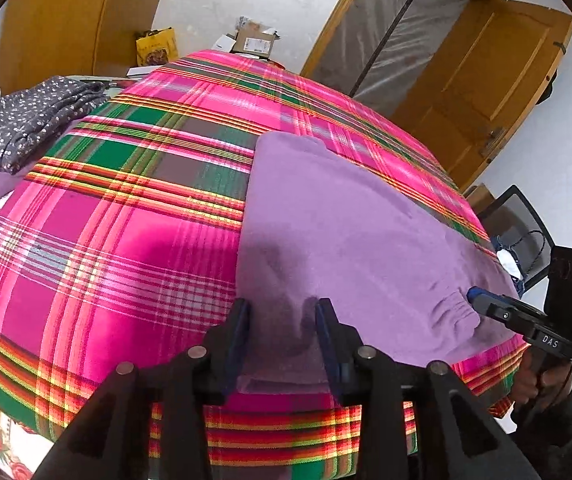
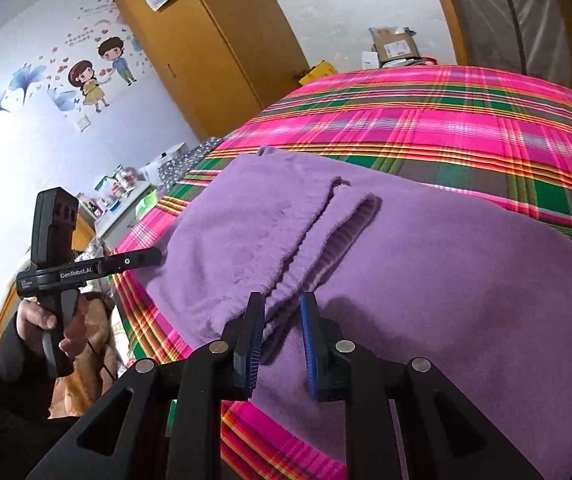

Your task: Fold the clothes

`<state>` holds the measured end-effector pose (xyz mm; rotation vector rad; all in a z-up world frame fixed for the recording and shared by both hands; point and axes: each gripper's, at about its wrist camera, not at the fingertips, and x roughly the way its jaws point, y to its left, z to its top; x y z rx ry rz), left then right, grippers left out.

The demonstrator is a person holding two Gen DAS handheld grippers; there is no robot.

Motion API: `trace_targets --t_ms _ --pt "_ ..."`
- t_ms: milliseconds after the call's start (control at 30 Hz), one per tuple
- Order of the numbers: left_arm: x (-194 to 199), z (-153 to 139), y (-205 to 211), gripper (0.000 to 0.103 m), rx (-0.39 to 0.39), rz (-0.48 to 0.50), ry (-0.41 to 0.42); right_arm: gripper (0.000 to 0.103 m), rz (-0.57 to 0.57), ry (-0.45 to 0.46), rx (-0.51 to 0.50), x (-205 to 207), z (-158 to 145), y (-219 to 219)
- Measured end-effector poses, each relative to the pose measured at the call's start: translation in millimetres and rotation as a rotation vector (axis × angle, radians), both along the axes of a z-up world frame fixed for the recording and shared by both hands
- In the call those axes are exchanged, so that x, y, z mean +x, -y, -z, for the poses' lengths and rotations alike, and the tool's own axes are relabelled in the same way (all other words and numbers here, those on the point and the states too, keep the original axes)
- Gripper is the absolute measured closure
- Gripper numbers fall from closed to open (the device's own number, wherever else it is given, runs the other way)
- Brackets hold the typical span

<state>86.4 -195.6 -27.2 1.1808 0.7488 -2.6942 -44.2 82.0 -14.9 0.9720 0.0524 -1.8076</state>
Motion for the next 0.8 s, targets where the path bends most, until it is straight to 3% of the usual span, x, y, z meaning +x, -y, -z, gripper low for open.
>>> trace_targets --t_ms 33,100,233,467,633,800 --pt "1.0 -0.5 2.1 0.093 0.004 -0.003 -0.005 0.084 -0.001 0.0 0.0 0.2 0.0 0.3" --pt "5.8 0.3 11.8 0.093 0.06 -0.007 -0.037 0.084 -0.003 0.002 -0.001 0.3 0.4 0.9" --pt "8.4 10.8 22.9 0.094 0.1 -0.007 -0.042 0.084 0.0 0.011 0.004 -1.4 3.3 1.1" --pt "12.7 -3.5 19.0 0.092 0.052 -0.001 -0.061 0.084 0.009 0.011 -0.004 -4.4 1.7 -1.0" --pt "7.3 -24.7 -2.8 0.092 -0.025 0.038 -0.103 0.084 -0.048 -0.015 -0.032 4.7 -3.8 3.7" --pt "-12.2 -13.8 -39.0 0.092 -0.061 0.161 -0.051 0.084 -0.091 -0.036 0.034 11.1 3.9 10.9"
